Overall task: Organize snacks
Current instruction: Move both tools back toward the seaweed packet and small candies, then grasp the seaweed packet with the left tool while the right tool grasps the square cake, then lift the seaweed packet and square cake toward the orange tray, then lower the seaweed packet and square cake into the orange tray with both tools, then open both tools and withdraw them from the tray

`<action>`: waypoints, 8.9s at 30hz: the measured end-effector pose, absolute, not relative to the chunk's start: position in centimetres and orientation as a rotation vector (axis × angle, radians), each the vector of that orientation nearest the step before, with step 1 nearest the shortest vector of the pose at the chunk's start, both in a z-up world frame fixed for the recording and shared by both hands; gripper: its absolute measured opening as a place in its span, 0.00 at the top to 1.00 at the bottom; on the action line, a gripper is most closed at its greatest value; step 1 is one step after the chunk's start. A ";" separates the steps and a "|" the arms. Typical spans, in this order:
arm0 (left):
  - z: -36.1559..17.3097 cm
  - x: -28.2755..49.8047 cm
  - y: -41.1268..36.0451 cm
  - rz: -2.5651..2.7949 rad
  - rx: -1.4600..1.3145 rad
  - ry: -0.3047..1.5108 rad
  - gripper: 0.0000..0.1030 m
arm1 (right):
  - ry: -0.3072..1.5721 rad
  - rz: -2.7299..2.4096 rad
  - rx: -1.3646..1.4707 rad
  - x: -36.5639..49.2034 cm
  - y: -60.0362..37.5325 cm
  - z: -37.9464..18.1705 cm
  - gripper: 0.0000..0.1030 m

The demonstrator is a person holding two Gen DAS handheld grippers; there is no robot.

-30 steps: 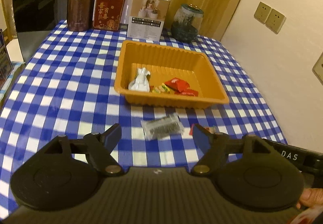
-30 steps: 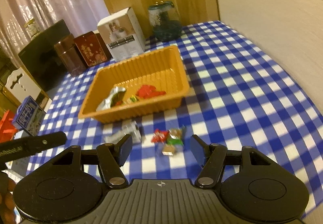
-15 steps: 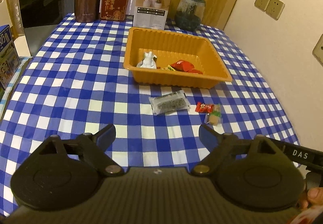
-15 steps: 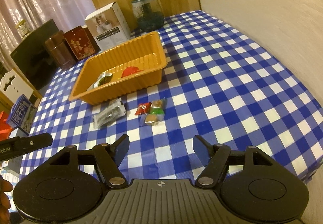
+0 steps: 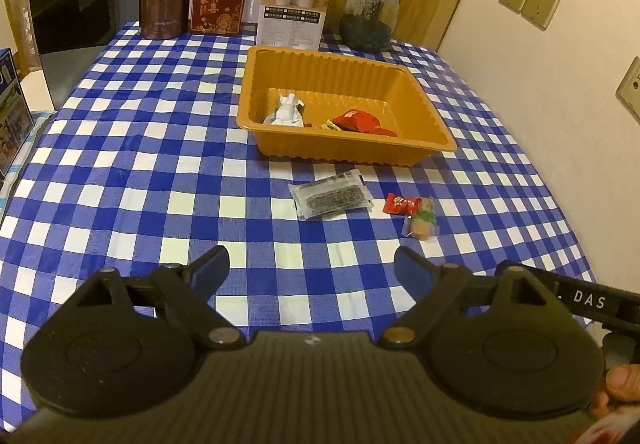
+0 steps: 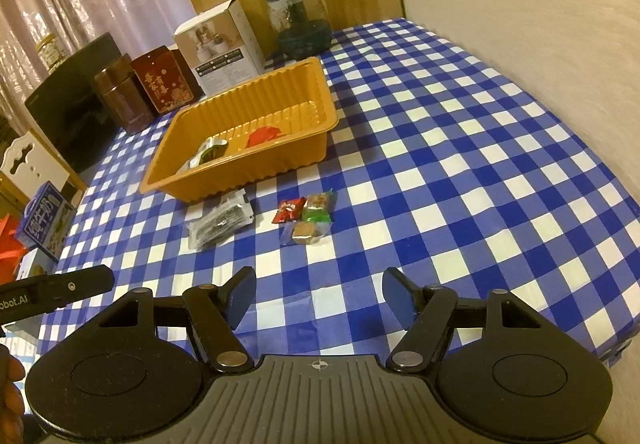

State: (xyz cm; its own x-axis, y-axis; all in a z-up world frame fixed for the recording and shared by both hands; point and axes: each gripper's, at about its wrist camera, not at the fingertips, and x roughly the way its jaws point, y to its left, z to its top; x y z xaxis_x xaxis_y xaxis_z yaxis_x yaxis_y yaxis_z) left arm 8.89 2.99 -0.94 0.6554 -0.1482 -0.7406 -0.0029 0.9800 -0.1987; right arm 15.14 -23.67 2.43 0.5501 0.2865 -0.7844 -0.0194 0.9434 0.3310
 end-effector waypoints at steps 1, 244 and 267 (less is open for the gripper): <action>-1.1 9.0 3.0 -0.085 -0.188 0.855 0.15 | 0.975 0.188 0.294 15.2 -23.6 2.3 0.32; -1.7 29.5 3.5 -0.133 -0.176 0.814 0.51 | 0.901 0.336 0.201 37.6 -18.0 0.3 0.79; -1.7 25.6 2.7 -0.155 -0.160 0.814 0.48 | 0.851 0.253 0.304 33.6 -22.8 1.2 0.41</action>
State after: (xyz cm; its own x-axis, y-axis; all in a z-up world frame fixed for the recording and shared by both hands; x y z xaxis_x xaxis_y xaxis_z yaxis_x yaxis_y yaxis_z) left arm 25.59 2.71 -1.71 0.6764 -0.1986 -0.7092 0.0755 0.9766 -0.2015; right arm 33.57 -22.82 1.22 0.6337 0.3375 -0.6960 -0.0969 0.9273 0.3615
